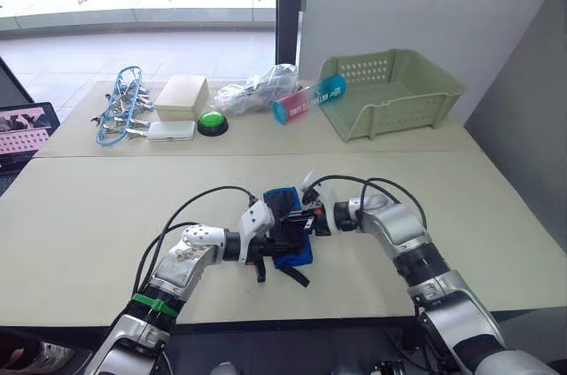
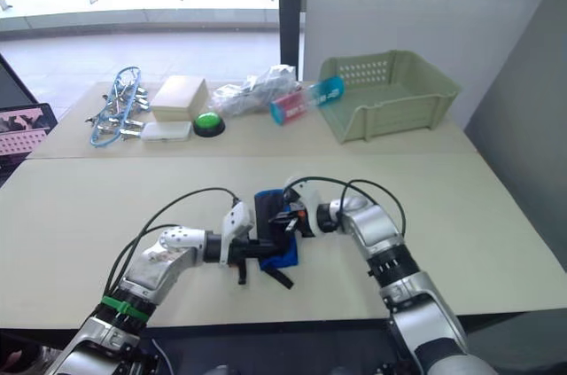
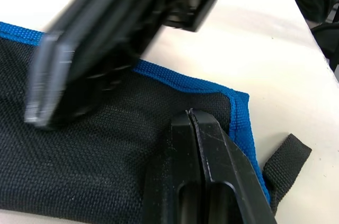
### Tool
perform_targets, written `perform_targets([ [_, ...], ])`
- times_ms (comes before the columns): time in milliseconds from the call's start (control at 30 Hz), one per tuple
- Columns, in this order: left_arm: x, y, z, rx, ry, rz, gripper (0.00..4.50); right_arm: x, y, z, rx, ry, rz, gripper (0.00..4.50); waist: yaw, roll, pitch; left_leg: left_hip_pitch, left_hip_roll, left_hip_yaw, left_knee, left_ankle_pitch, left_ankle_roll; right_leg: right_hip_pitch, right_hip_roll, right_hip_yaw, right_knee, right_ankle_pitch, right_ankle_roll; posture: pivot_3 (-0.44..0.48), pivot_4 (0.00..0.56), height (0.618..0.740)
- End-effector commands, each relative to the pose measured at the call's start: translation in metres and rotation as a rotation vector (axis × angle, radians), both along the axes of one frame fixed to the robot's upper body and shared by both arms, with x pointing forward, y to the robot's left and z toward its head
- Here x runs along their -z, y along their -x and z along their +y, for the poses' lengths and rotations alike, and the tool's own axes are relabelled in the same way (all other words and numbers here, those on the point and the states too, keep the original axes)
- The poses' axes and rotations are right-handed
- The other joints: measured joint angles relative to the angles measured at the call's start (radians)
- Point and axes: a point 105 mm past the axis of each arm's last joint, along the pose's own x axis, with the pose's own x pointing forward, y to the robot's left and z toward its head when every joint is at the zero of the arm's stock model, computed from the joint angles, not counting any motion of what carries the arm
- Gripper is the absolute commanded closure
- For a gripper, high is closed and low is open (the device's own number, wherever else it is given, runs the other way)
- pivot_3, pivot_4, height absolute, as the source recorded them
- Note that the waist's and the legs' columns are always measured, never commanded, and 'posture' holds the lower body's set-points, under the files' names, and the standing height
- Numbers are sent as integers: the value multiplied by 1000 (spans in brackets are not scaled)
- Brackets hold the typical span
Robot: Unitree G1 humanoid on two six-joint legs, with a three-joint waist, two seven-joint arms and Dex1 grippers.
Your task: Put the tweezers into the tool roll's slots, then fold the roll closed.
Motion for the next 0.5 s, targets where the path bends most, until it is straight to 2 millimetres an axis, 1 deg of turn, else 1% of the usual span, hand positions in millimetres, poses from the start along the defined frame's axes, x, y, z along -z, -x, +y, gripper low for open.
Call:
perform_targets([
  [33,32,14,11,-8,-91,120,4468,17,-18,-13,119,81,18,4500,3,1,-1,0,0,0,0,0,0,0,0,0,0,0,0,0,150,722],
  [133,31,15,12,-8,-94,118,4468,15,-32,-10,172,82,8,4500,7,1,-1,-1,0,0,0,0,0,0,0,0,1,0,0,0,150,722],
  [267,31,16,14,-12,-94,116,4468,13,-44,-8,222,75,3,4500,7,1,-1,-1,0,0,0,0,0,0,0,0,0,0,0,0,150,722],
  [367,30,16,16,-27,-90,115,4468,10,-48,-8,233,48,3,4500,8,1,-1,-1,0,0,0,0,0,0,0,0,0,0,0,0,150,722],
  [500,30,16,19,-41,-87,114,4468,7,-47,-6,212,11,2,4500,9,1,-1,-2,0,0,0,0,0,0,0,0,0,0,0,0,150,722],
])
